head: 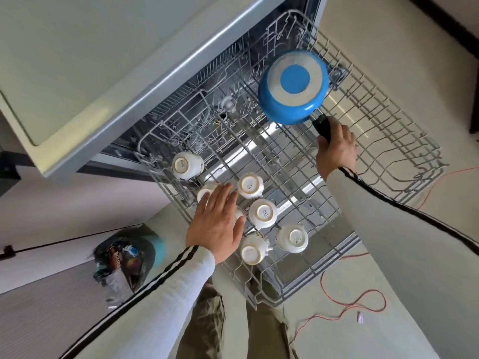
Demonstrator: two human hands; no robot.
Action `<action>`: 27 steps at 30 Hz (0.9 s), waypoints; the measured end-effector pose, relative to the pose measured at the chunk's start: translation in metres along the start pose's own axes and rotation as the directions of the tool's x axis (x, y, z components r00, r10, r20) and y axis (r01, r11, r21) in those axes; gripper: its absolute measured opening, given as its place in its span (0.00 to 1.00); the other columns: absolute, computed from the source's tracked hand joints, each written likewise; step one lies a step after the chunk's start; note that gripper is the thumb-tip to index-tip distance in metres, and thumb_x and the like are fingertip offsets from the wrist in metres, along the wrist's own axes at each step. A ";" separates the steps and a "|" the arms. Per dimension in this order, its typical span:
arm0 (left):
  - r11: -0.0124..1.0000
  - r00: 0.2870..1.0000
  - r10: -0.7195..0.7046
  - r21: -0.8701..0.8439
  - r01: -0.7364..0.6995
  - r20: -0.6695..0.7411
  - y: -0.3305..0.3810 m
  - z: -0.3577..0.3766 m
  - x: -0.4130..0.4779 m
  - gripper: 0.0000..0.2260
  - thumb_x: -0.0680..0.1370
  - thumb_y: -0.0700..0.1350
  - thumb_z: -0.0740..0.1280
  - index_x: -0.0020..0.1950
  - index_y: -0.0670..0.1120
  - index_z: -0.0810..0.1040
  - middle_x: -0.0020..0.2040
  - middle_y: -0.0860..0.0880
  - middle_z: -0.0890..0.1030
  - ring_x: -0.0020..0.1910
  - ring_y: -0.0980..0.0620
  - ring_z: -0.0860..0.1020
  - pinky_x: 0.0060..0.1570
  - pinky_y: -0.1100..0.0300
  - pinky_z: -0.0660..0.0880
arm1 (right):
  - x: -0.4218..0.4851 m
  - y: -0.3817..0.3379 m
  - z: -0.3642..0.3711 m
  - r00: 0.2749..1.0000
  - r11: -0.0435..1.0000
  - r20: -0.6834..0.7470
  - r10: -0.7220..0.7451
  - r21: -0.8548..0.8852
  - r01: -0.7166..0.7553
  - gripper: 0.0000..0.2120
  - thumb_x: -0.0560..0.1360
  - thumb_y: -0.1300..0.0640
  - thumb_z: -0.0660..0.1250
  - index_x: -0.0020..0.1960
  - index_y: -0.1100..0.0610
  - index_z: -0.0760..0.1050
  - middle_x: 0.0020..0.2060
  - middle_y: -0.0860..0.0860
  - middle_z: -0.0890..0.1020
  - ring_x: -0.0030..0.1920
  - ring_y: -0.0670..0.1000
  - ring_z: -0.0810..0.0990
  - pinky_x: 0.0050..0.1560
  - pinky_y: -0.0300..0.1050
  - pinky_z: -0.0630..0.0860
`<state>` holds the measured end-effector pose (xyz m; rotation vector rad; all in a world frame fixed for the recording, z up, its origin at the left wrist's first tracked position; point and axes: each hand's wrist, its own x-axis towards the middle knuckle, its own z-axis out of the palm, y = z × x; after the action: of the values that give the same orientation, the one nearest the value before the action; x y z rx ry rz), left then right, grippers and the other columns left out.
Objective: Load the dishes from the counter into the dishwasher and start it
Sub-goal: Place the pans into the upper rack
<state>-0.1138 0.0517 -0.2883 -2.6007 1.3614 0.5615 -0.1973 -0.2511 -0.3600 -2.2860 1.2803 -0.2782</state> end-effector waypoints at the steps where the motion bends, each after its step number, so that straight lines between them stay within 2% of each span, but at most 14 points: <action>1: 1.000 1.000 -0.003 0.000 0.003 0.000 0.000 0.000 0.000 0.28 0.81 0.59 0.51 0.78 0.46 0.62 0.80 0.47 0.58 0.79 0.48 0.57 0.77 0.46 0.55 | 0.005 -0.007 0.001 1.000 1.000 0.003 -0.007 0.007 0.007 0.24 0.79 0.56 0.62 0.75 0.52 0.63 0.64 0.56 0.74 0.64 0.61 0.71 0.66 0.60 0.68; 5: 1.000 1.000 -0.004 -0.009 0.004 -0.008 0.000 0.001 -0.002 0.28 0.81 0.59 0.51 0.77 0.46 0.62 0.80 0.47 0.58 0.79 0.48 0.57 0.76 0.45 0.58 | 0.030 -0.036 0.010 0.999 0.999 0.027 0.047 -0.027 -0.046 0.24 0.80 0.57 0.63 0.74 0.51 0.64 0.61 0.57 0.76 0.63 0.61 0.74 0.63 0.62 0.73; 9: 1.000 1.000 -0.007 -0.014 0.007 -0.020 -0.001 0.003 -0.002 0.28 0.81 0.59 0.51 0.77 0.46 0.62 0.80 0.46 0.58 0.79 0.47 0.57 0.76 0.45 0.58 | 0.044 -0.051 0.019 0.996 0.996 0.037 0.083 -0.044 -0.082 0.22 0.79 0.58 0.63 0.72 0.50 0.67 0.58 0.58 0.77 0.61 0.61 0.74 0.60 0.59 0.75; 11: 1.000 1.000 -0.011 -0.018 0.011 -0.025 -0.001 0.004 -0.002 0.28 0.81 0.59 0.52 0.77 0.46 0.62 0.80 0.46 0.58 0.79 0.47 0.57 0.76 0.45 0.59 | 0.053 -0.054 0.019 0.987 0.987 0.060 0.147 -0.079 -0.143 0.19 0.79 0.58 0.63 0.69 0.51 0.70 0.57 0.58 0.77 0.59 0.61 0.75 0.58 0.58 0.76; 13: 1.000 0.999 -0.015 -0.026 0.015 -0.035 -0.002 0.006 -0.001 0.28 0.81 0.59 0.53 0.77 0.45 0.63 0.80 0.46 0.59 0.78 0.47 0.58 0.75 0.45 0.59 | 0.061 -0.057 0.019 0.974 0.969 0.082 0.211 -0.145 -0.198 0.17 0.78 0.58 0.64 0.66 0.53 0.72 0.55 0.58 0.78 0.58 0.61 0.75 0.58 0.58 0.75; 16: 0.999 0.999 -0.014 -0.032 0.013 -0.039 -0.003 0.007 -0.001 0.28 0.81 0.59 0.53 0.77 0.45 0.62 0.80 0.46 0.59 0.79 0.47 0.57 0.75 0.45 0.59 | 0.064 -0.061 0.019 0.975 0.944 0.053 0.216 -0.268 -0.194 0.15 0.78 0.59 0.64 0.64 0.53 0.74 0.53 0.57 0.81 0.60 0.60 0.74 0.62 0.59 0.71; 19: 0.999 0.999 -0.014 -0.041 0.013 -0.030 -0.005 0.006 -0.001 0.28 0.81 0.59 0.53 0.78 0.46 0.61 0.80 0.46 0.58 0.79 0.47 0.57 0.76 0.45 0.59 | 0.050 -0.063 0.016 0.982 0.948 0.040 0.186 -0.269 -0.168 0.19 0.76 0.62 0.63 0.66 0.54 0.72 0.60 0.56 0.78 0.63 0.60 0.72 0.66 0.58 0.68; 22: 0.999 1.000 -0.008 -0.049 0.008 -0.001 -0.005 0.000 -0.002 0.28 0.81 0.59 0.52 0.78 0.46 0.59 0.81 0.47 0.56 0.79 0.47 0.55 0.77 0.45 0.55 | 0.015 -0.073 0.002 0.991 0.970 0.063 0.119 -0.221 -0.103 0.26 0.77 0.59 0.65 0.74 0.51 0.66 0.71 0.52 0.71 0.72 0.57 0.66 0.73 0.59 0.63; 25: 0.997 1.000 -0.008 -0.073 0.009 0.015 -0.005 -0.015 -0.009 0.28 0.82 0.58 0.52 0.79 0.46 0.58 0.81 0.46 0.54 0.80 0.46 0.53 0.78 0.45 0.52 | -0.033 -0.090 -0.015 0.978 0.973 0.206 -0.016 -0.223 0.063 0.26 0.81 0.53 0.60 0.78 0.49 0.59 0.77 0.49 0.61 0.78 0.55 0.57 0.75 0.60 0.58; 27: 0.997 1.000 -0.030 -0.069 0.030 0.007 -0.006 -0.030 -0.018 0.28 0.82 0.57 0.52 0.79 0.46 0.57 0.81 0.45 0.54 0.80 0.46 0.53 0.77 0.45 0.52 | -0.067 -0.104 -0.024 0.957 0.968 0.283 -0.069 -0.211 0.132 0.25 0.82 0.50 0.56 0.78 0.49 0.57 0.78 0.49 0.58 0.79 0.54 0.53 0.76 0.60 0.57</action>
<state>-0.1103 0.0600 -0.2539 -2.6669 1.3221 0.6218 -0.1661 -0.1571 -0.2811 -2.4807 1.1026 0.1573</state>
